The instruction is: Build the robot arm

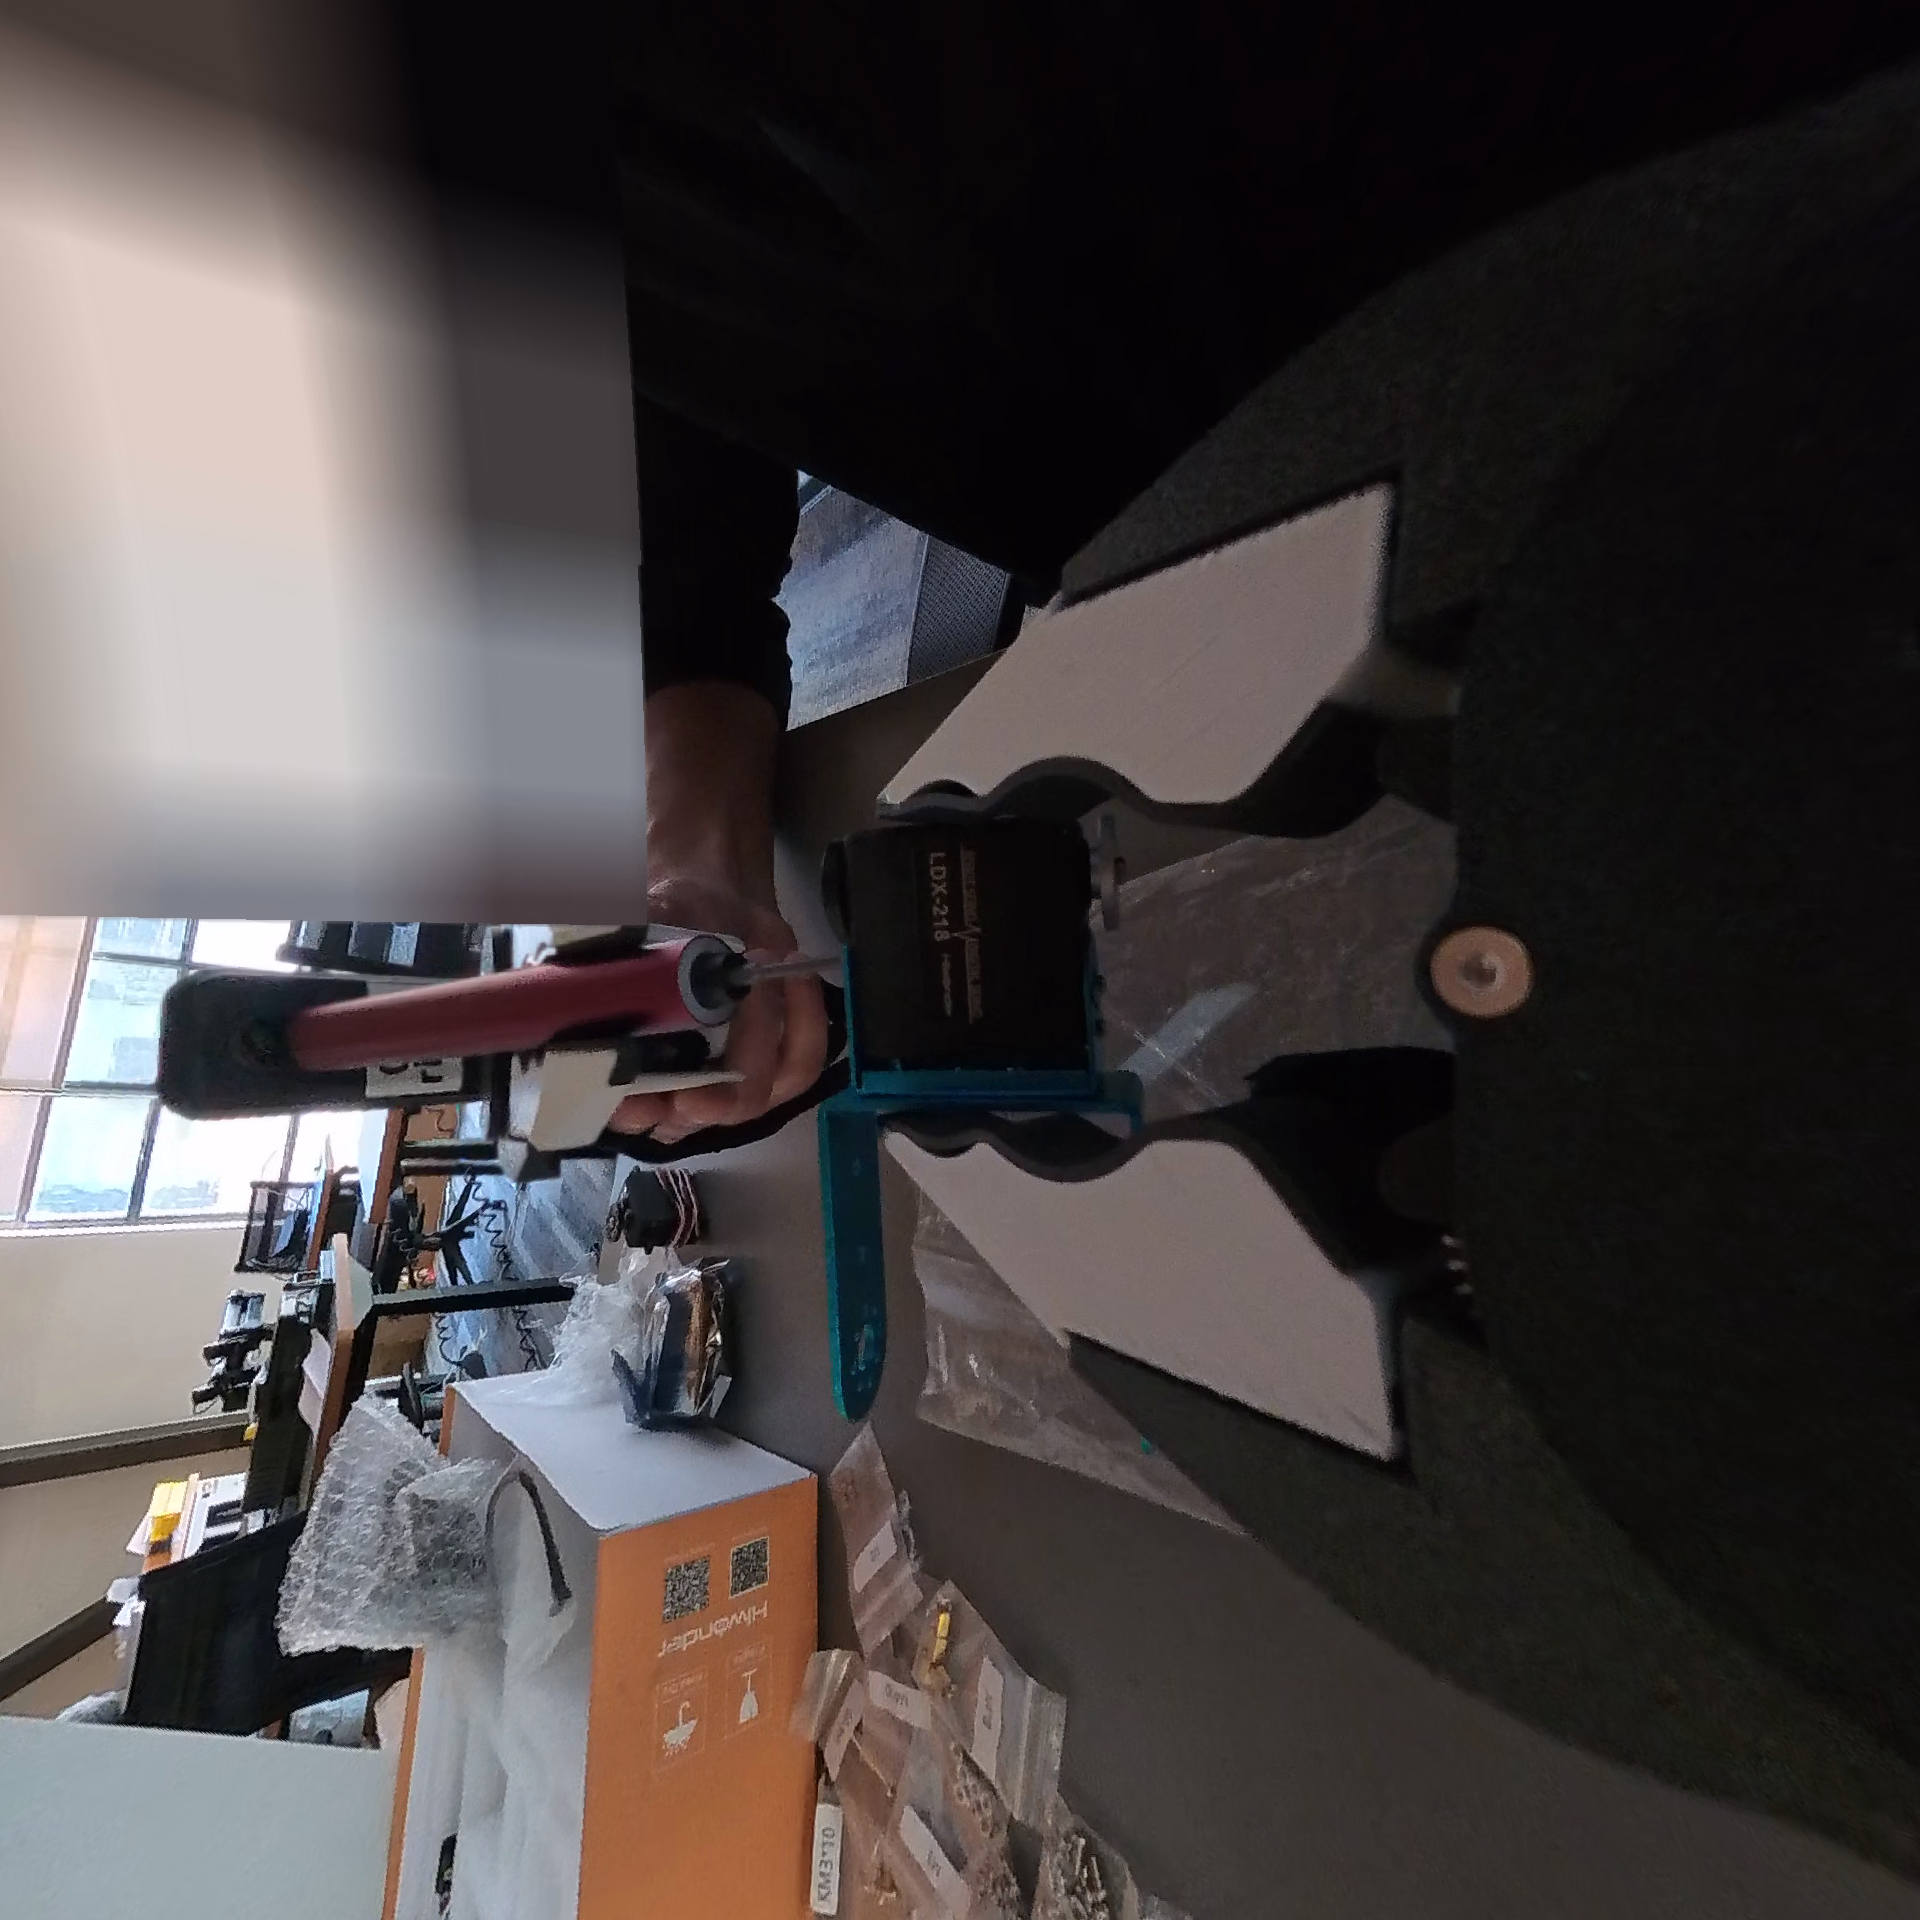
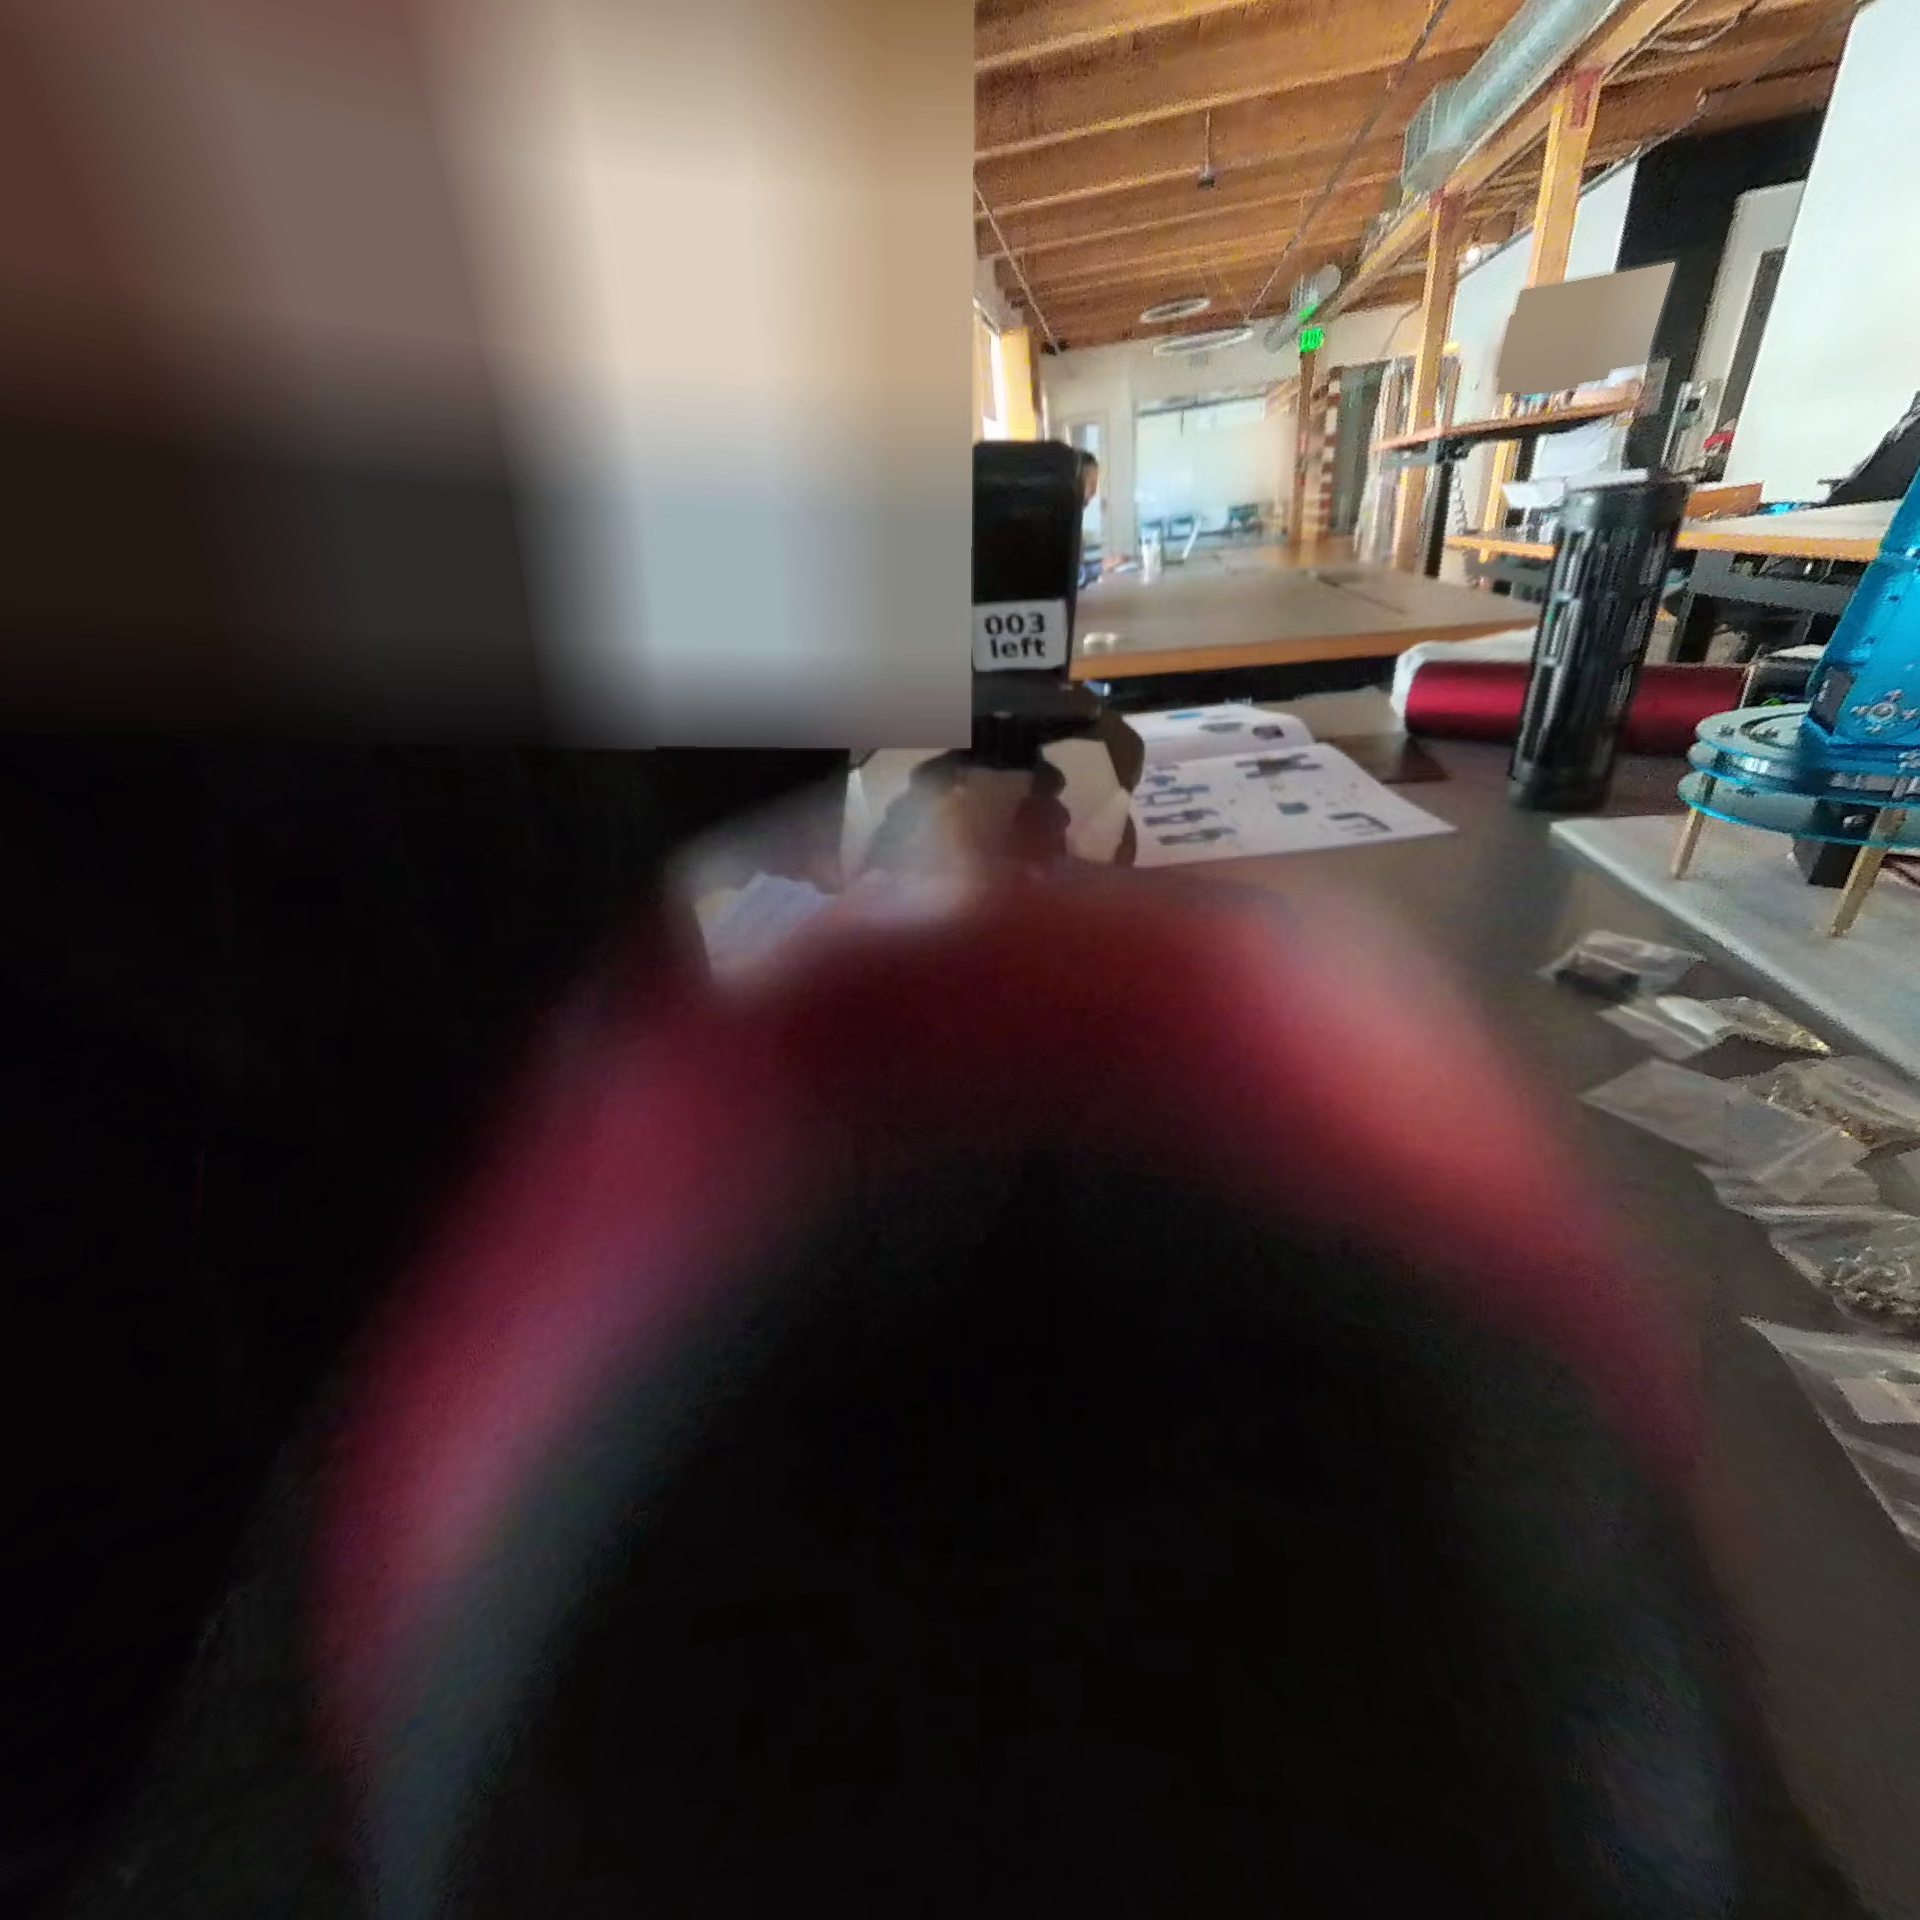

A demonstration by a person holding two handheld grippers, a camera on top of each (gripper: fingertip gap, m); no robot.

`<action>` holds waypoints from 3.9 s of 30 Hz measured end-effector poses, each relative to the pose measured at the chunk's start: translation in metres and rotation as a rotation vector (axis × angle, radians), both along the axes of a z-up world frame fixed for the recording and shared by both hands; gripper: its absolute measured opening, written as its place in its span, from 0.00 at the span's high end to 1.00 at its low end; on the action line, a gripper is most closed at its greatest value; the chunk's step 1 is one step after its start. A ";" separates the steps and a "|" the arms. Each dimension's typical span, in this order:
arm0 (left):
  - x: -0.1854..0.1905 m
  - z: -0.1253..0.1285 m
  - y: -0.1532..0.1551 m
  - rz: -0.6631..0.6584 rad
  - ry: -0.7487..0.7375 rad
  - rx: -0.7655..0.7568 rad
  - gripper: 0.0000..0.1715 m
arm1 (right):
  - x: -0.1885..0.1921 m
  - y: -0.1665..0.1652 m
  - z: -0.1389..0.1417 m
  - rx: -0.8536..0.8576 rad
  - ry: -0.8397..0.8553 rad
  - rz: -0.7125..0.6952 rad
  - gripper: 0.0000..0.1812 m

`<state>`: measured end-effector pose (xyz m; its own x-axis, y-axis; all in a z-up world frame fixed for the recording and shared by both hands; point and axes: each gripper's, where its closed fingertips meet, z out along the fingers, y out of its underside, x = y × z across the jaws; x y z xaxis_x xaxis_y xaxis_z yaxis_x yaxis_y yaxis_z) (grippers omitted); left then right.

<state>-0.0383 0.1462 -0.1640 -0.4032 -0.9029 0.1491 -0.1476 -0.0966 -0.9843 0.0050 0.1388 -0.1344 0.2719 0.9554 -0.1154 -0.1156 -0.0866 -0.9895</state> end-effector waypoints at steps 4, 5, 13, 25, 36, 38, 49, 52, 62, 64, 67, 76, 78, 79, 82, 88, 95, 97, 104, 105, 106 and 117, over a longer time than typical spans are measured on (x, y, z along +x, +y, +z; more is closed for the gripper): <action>-0.002 -0.001 0.003 0.005 0.008 0.028 0.69 | 0.000 0.001 -0.012 0.006 -0.092 -0.009 0.89; -0.002 -0.006 0.005 0.013 0.031 0.062 0.69 | -0.001 0.001 -0.016 0.007 -0.123 -0.014 0.89; -0.004 -0.041 0.006 0.031 0.132 0.267 0.69 | -0.007 0.004 -0.045 -0.022 -0.281 -0.011 0.88; -0.004 -0.040 0.003 0.009 0.133 0.240 0.69 | -0.006 0.000 -0.047 -0.028 -0.298 0.006 0.89; -0.005 -0.032 -0.001 -0.006 0.099 0.200 0.69 | -0.006 -0.003 -0.040 -0.073 -0.258 0.031 0.89; -0.005 -0.033 0.001 0.007 0.100 0.223 0.69 | -0.006 -0.002 -0.041 -0.071 -0.265 0.018 0.89; -0.006 -0.018 0.003 0.005 0.067 0.113 0.69 | -0.007 -0.002 -0.028 -0.004 -0.238 -0.017 0.89; -0.004 -0.024 0.002 0.039 0.080 0.211 0.69 | -0.006 -0.002 -0.033 -0.026 -0.261 -0.012 0.89; -0.002 -0.015 -0.005 0.147 0.035 0.345 0.69 | -0.002 -0.007 -0.025 -0.049 -0.225 0.004 0.88; -0.002 -0.013 -0.007 0.159 0.026 0.338 0.69 | -0.002 -0.010 -0.022 -0.041 -0.226 0.005 0.88; -0.001 -0.008 -0.009 0.174 0.003 0.333 0.69 | -0.001 -0.011 -0.018 -0.036 -0.215 0.008 0.88; 0.001 -0.002 -0.012 0.176 -0.026 0.334 0.69 | 0.001 -0.012 -0.011 -0.023 -0.197 0.003 0.88; 0.001 -0.002 -0.012 0.171 -0.027 0.331 0.69 | 0.002 -0.012 -0.011 -0.030 -0.193 0.007 0.88; 0.001 -0.002 -0.012 0.172 -0.028 0.331 0.69 | 0.002 -0.012 -0.012 -0.034 -0.195 0.007 0.88; 0.001 -0.003 -0.011 0.172 -0.024 0.333 0.69 | 0.002 -0.012 -0.012 -0.037 -0.195 0.010 0.88; 0.001 -0.002 -0.009 0.185 -0.026 0.329 0.69 | 0.001 -0.012 -0.013 -0.032 -0.193 0.009 0.88; 0.000 -0.002 -0.010 0.184 -0.034 0.340 0.69 | 0.001 -0.012 -0.013 -0.035 -0.196 0.009 0.88; 0.000 -0.001 -0.010 0.185 -0.039 0.340 0.69 | 0.001 -0.012 -0.012 -0.033 -0.192 0.009 0.88; 0.000 -0.002 -0.010 0.181 -0.035 0.338 0.69 | 0.001 -0.013 -0.013 -0.034 -0.198 0.012 0.88; 0.000 -0.002 -0.011 0.181 -0.034 0.339 0.69 | 0.001 -0.013 -0.013 -0.034 -0.199 0.011 0.88; 0.000 -0.002 -0.010 0.182 -0.034 0.342 0.69 | 0.001 -0.013 -0.013 -0.035 -0.199 0.011 0.88; -0.001 -0.014 -0.010 0.181 0.010 0.383 0.69 | -0.002 -0.013 -0.023 0.005 -0.278 -0.004 0.88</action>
